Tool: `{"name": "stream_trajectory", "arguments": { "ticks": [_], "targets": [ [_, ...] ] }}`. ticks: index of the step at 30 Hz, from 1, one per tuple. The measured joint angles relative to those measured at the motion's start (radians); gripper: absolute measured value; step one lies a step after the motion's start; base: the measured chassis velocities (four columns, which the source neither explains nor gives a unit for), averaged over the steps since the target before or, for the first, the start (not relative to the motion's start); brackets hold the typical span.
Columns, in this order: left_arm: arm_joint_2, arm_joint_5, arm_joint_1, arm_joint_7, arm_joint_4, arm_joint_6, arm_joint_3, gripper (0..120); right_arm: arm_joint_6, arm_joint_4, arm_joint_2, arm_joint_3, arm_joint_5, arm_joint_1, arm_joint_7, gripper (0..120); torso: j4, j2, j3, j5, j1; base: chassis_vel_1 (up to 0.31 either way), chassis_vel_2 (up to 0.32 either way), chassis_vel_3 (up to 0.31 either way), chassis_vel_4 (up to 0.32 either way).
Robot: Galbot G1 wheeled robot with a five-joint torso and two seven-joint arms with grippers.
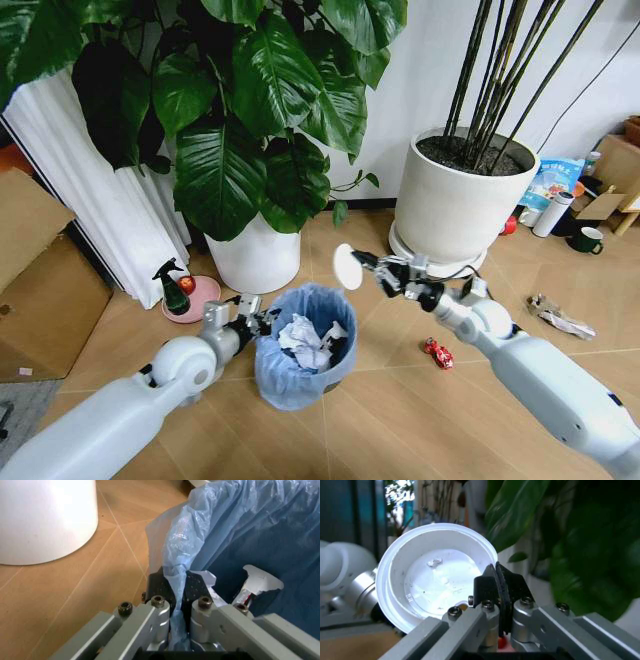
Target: Pick up the trash bin and place the garbage on the floor into it.
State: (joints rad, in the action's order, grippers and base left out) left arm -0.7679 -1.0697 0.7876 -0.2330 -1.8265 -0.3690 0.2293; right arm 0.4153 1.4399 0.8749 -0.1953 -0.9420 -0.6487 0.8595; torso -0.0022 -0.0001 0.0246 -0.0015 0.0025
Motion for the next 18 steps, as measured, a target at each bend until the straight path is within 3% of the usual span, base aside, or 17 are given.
{"name": "stream_trajectory", "arguments": {
  "ticks": [4, 18],
  "targets": [
    [-0.003, -0.006, -0.006, -0.01, -0.014, -0.007, 0.012, 0, -0.017, -0.031, -0.004, -0.03, 0.062, 0.011, 0.019, 0, -0.0003, 0.0, 0.0, -0.0004, 0.0, 0.0, 0.0, 0.0, 0.0],
    [0.028, -0.022, 0.028, -0.026, -0.05, -0.025, -0.018, 0, -0.078, -0.06, -0.059, -0.034, 0.186, 0.051, 0.103, 50, -0.0004, 0.0, 0.0, -0.0003, 0.0, 0.0, 0.0, 0.0, 0.0]
  ]
}}
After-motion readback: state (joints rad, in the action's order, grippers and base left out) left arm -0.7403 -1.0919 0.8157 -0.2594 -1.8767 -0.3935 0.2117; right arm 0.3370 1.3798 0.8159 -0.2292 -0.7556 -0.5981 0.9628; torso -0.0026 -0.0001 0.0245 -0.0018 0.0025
